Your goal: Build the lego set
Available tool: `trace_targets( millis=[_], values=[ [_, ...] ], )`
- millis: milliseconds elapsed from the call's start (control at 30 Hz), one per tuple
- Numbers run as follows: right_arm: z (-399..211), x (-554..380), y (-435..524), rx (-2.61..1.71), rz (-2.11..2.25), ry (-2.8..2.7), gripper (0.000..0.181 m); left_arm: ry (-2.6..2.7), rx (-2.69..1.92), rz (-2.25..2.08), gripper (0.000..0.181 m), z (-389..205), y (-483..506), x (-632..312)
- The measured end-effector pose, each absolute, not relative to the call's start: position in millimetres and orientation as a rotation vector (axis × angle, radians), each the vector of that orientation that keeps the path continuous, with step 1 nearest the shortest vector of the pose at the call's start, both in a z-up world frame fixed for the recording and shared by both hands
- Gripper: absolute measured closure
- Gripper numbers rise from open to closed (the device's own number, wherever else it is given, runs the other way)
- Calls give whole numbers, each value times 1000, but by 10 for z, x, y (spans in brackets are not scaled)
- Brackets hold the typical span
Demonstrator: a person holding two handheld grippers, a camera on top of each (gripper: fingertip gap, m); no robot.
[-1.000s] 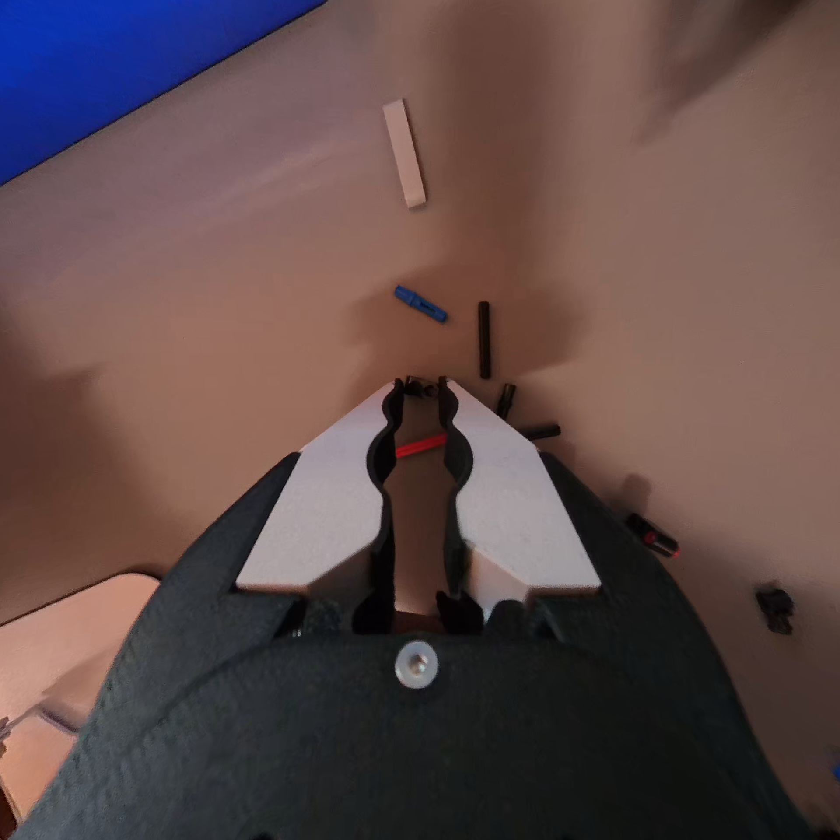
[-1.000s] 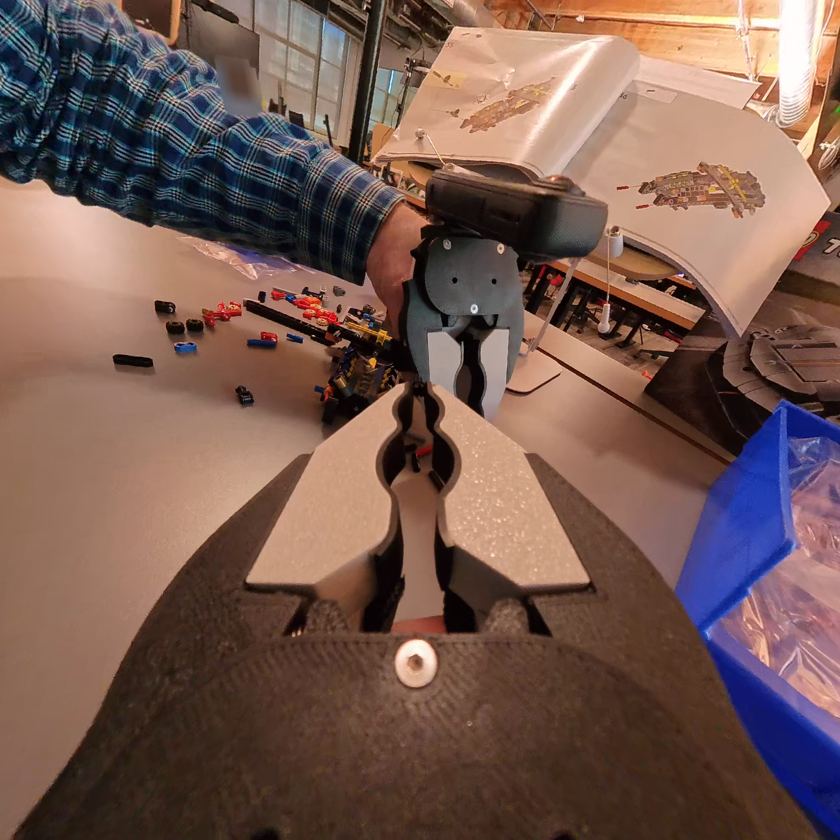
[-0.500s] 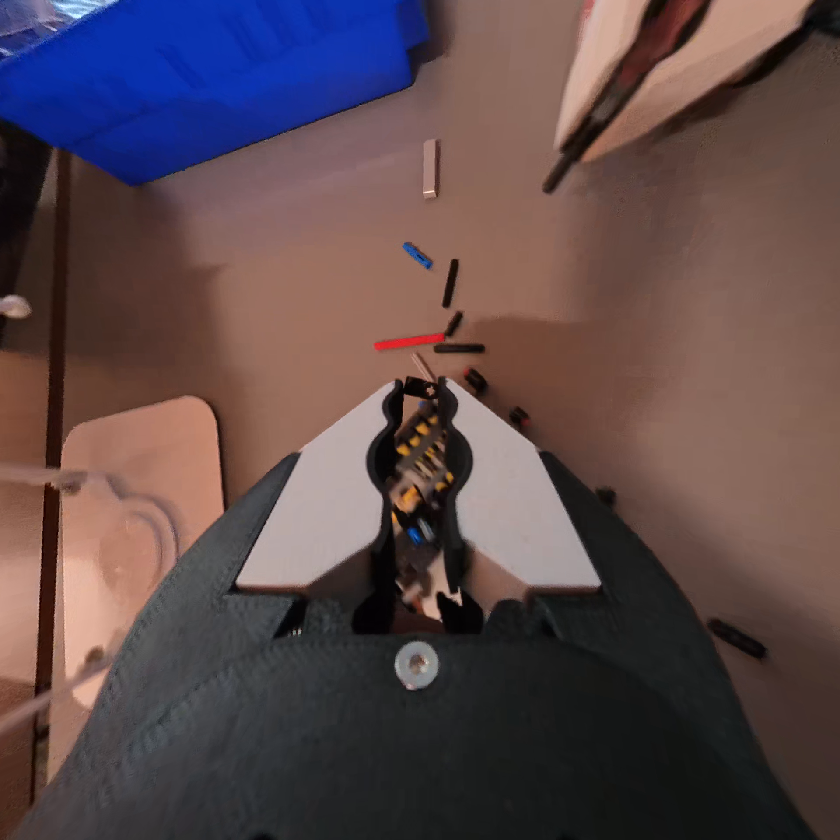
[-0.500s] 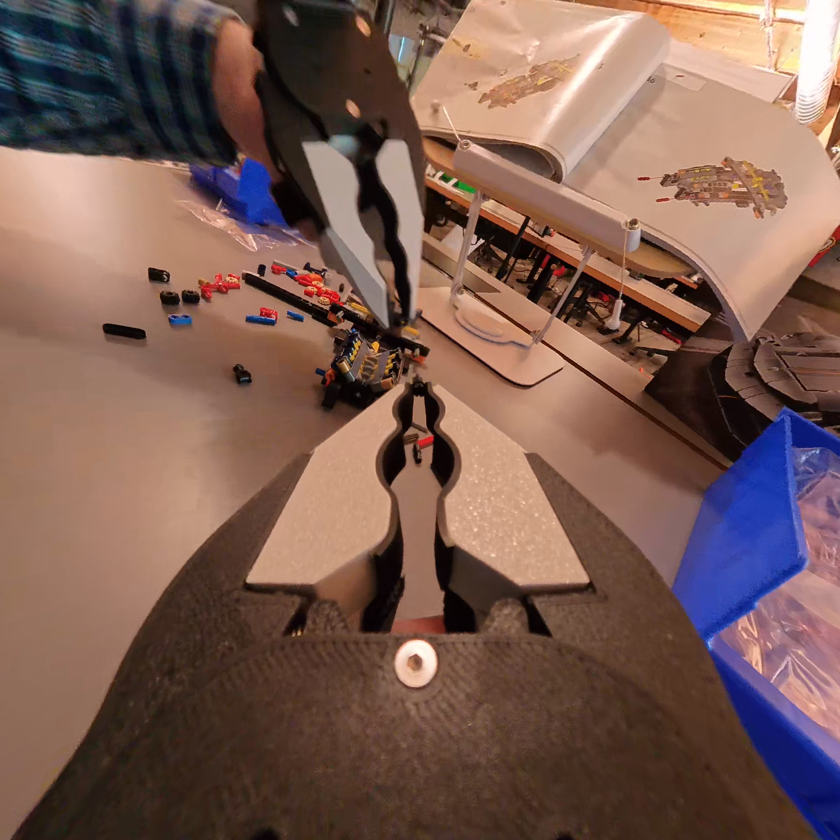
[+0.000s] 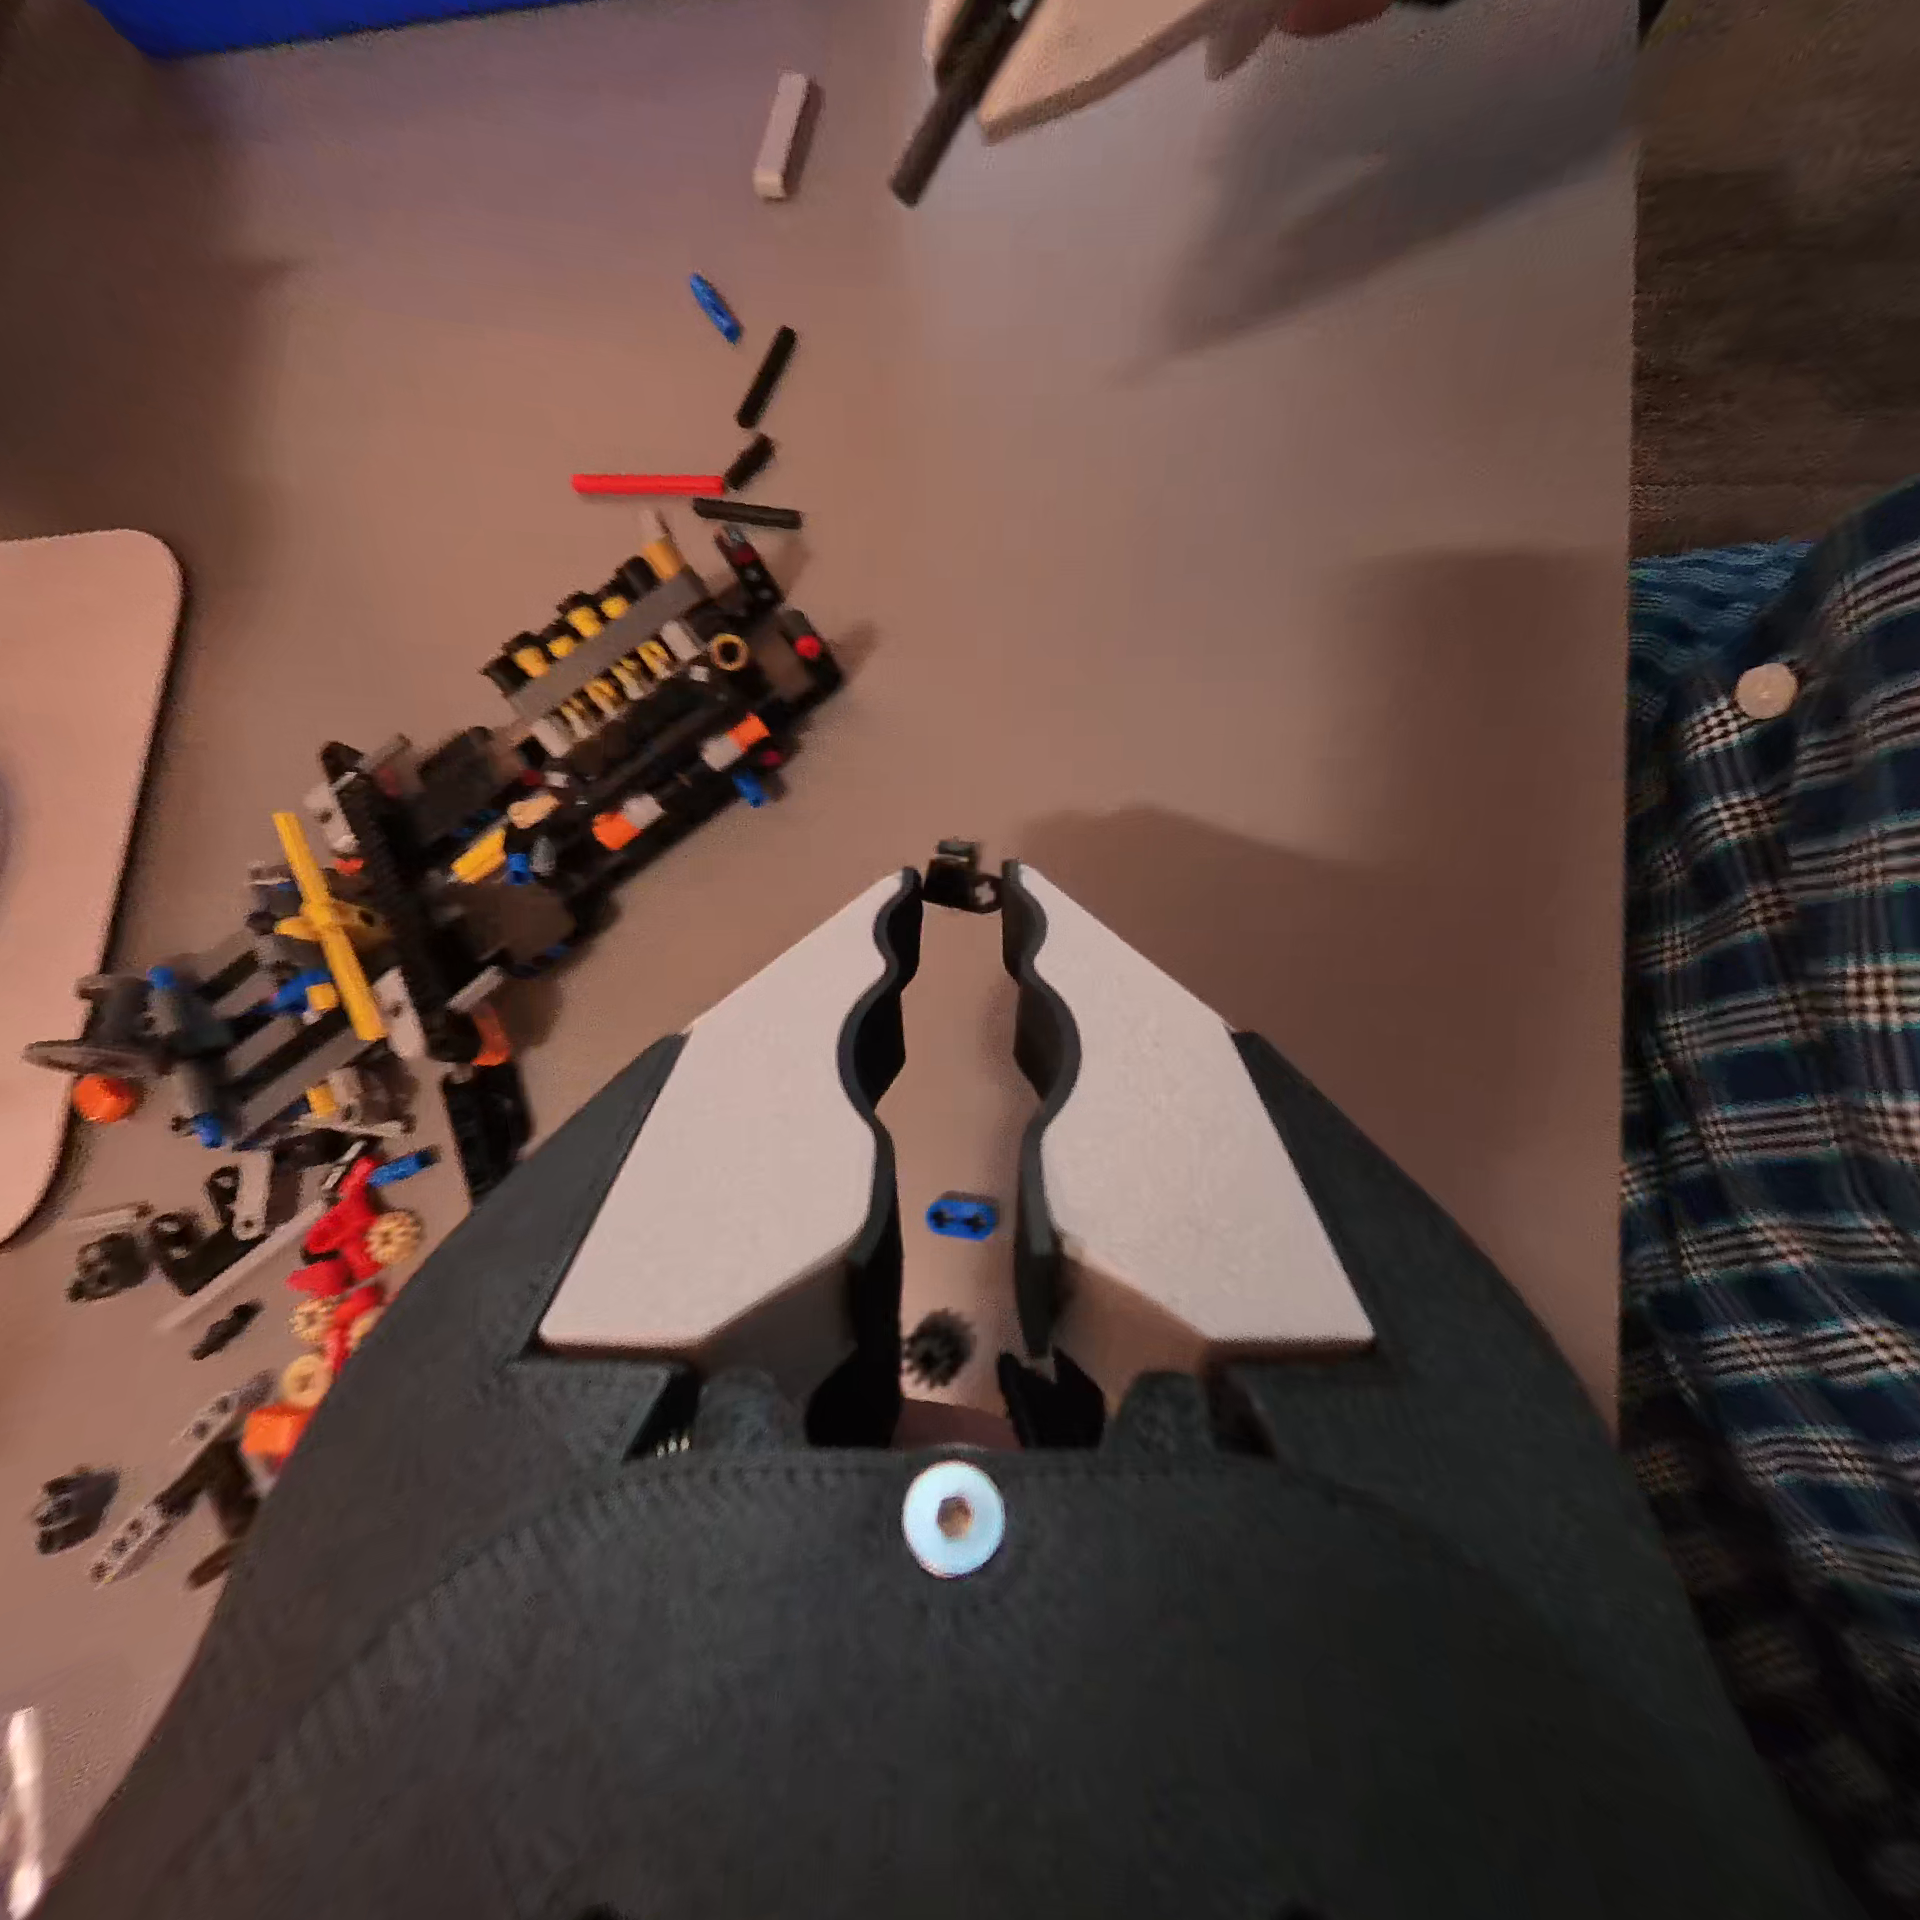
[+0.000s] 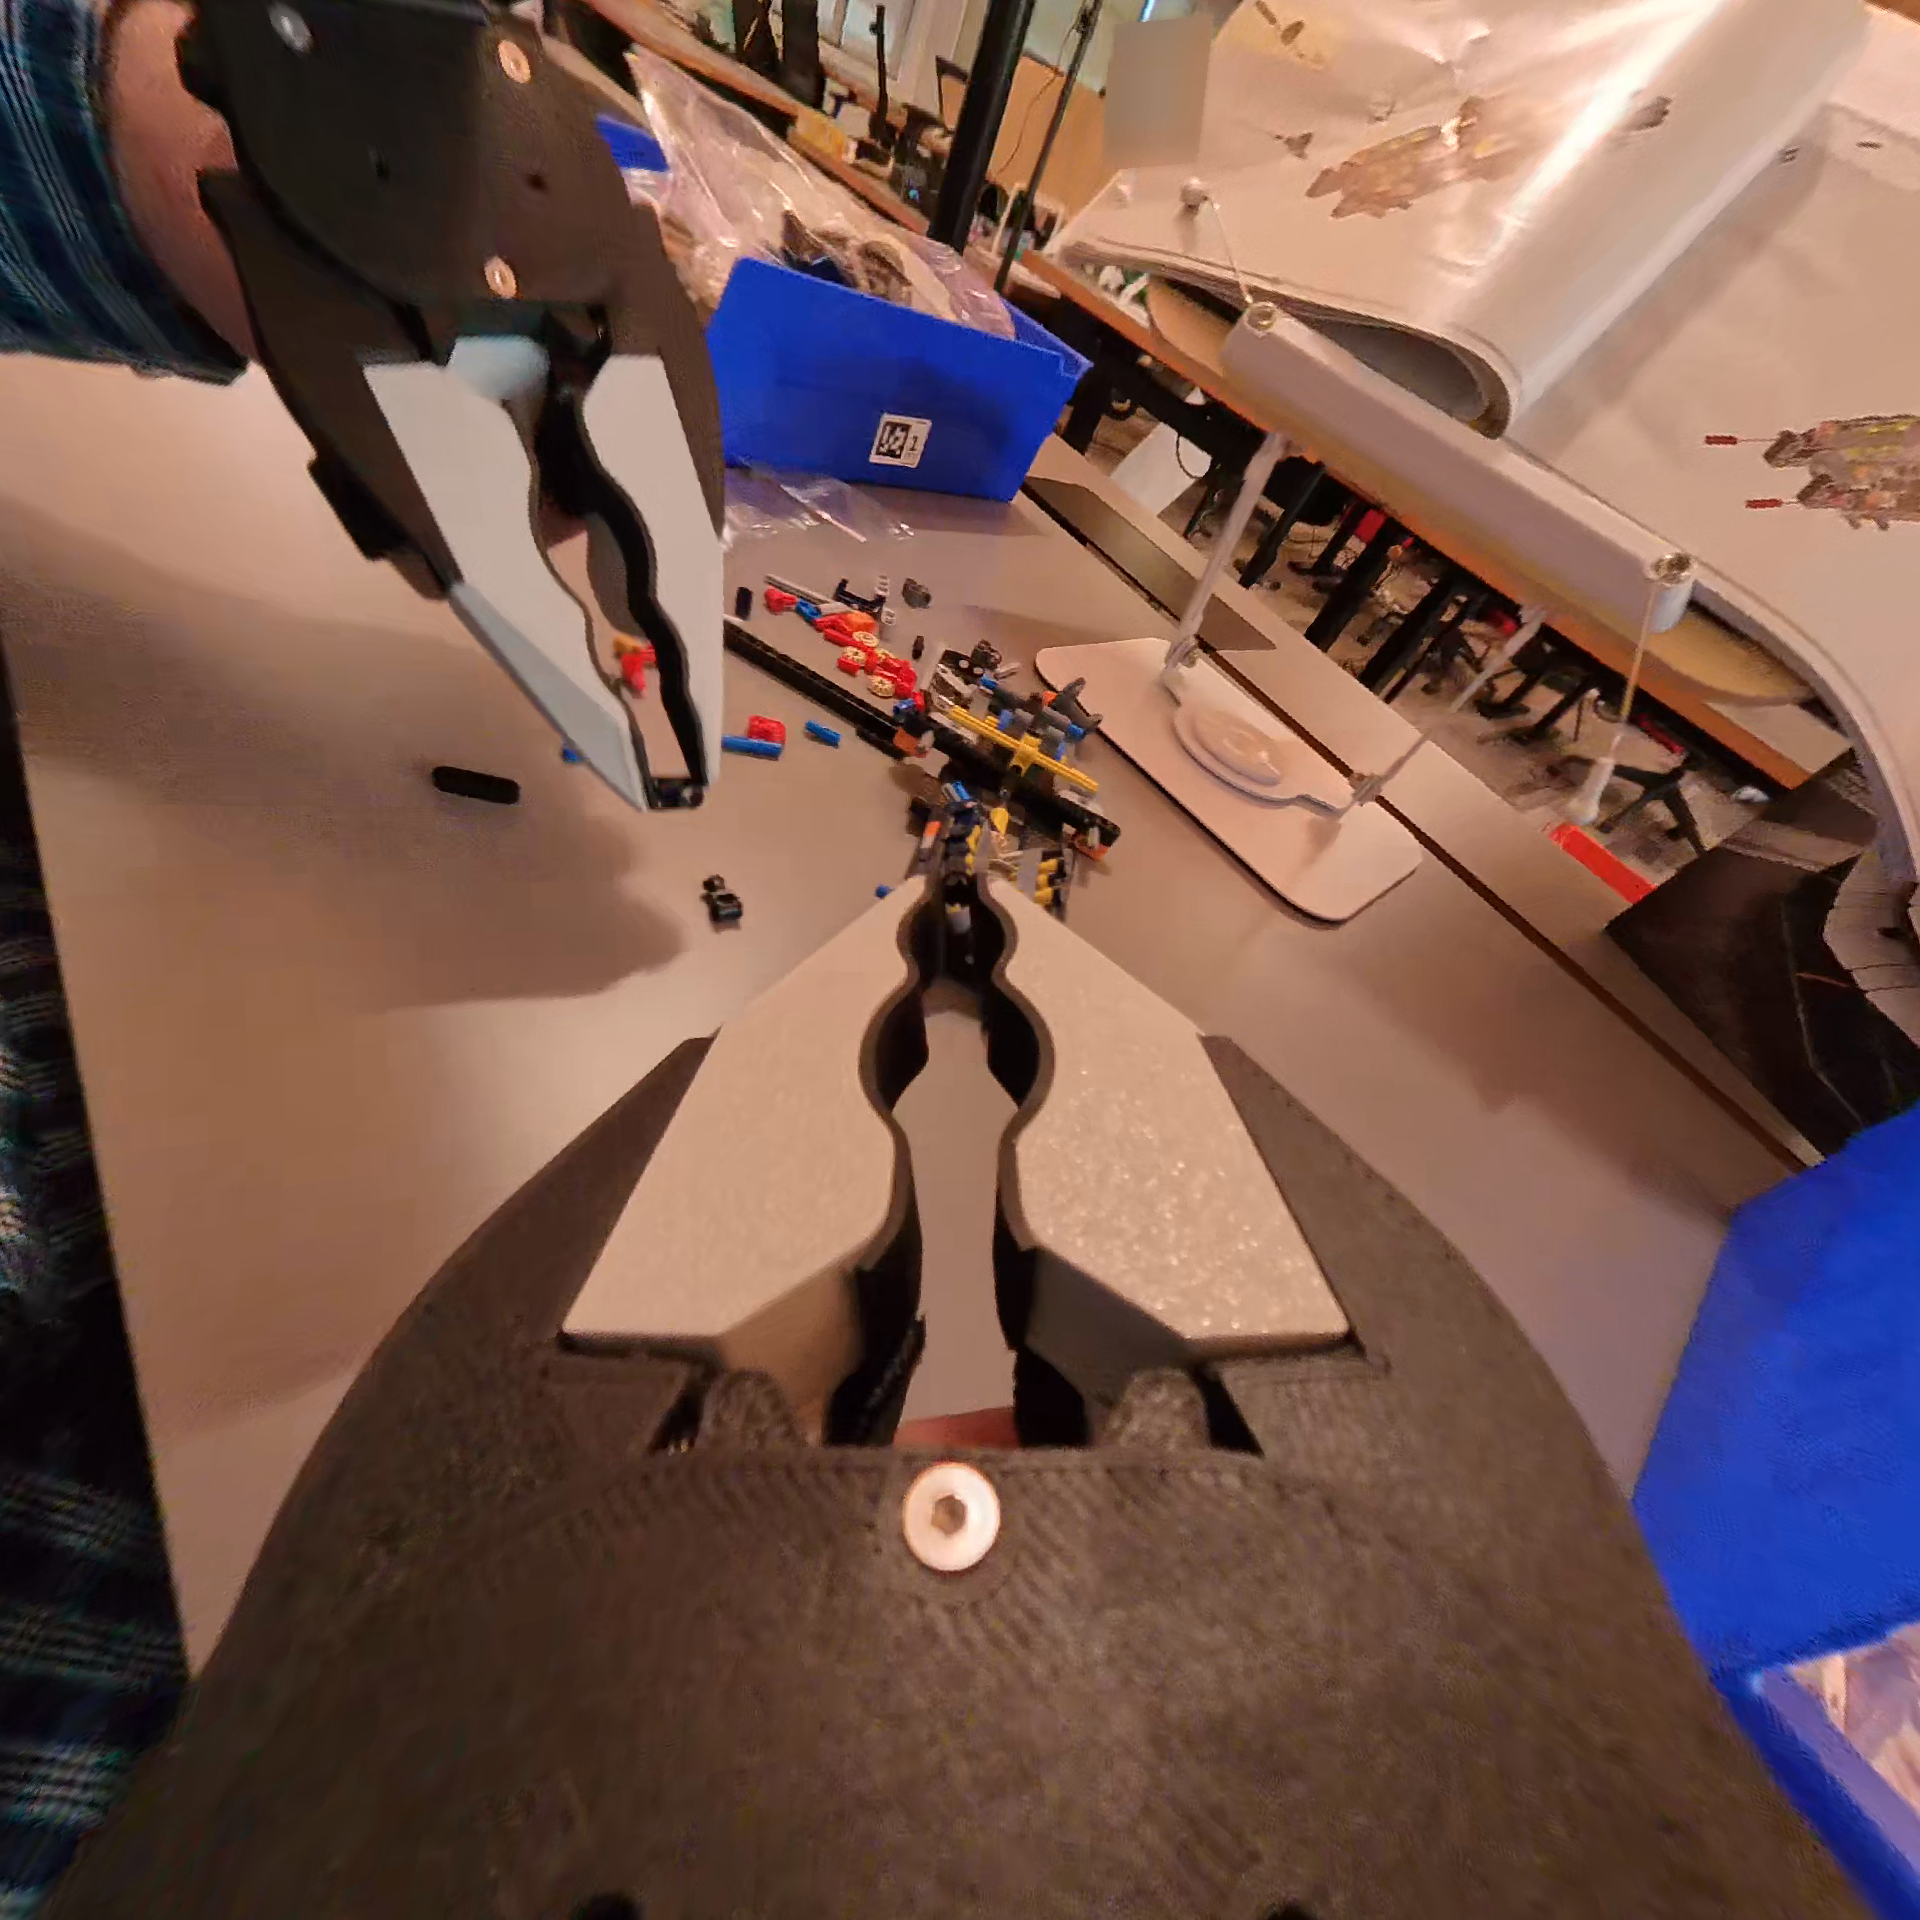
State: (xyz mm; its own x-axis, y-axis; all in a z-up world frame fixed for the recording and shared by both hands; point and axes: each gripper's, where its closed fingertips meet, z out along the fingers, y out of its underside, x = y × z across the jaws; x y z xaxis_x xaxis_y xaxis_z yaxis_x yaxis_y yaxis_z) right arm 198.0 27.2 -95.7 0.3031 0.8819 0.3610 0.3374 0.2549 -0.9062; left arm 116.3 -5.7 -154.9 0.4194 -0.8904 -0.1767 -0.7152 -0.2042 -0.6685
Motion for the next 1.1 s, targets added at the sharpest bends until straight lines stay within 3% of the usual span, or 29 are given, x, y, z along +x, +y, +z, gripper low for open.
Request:
trace_targets(
  millis=[567,867,1100],
  values=[
    [-1141,1784,-130,-1489,550,-1316,178,1367,-2006,-369,168,-1941,-267,1411],
    [-1295,1840,-81,-1517,552,-1319,178,1359,-1976,-405,152,-1879,-287,1320],
    [-1349,1844,-86,-1516,571,-1337,179,1462,-1934,-386,151,-1904,-262,1360]
  ],
)
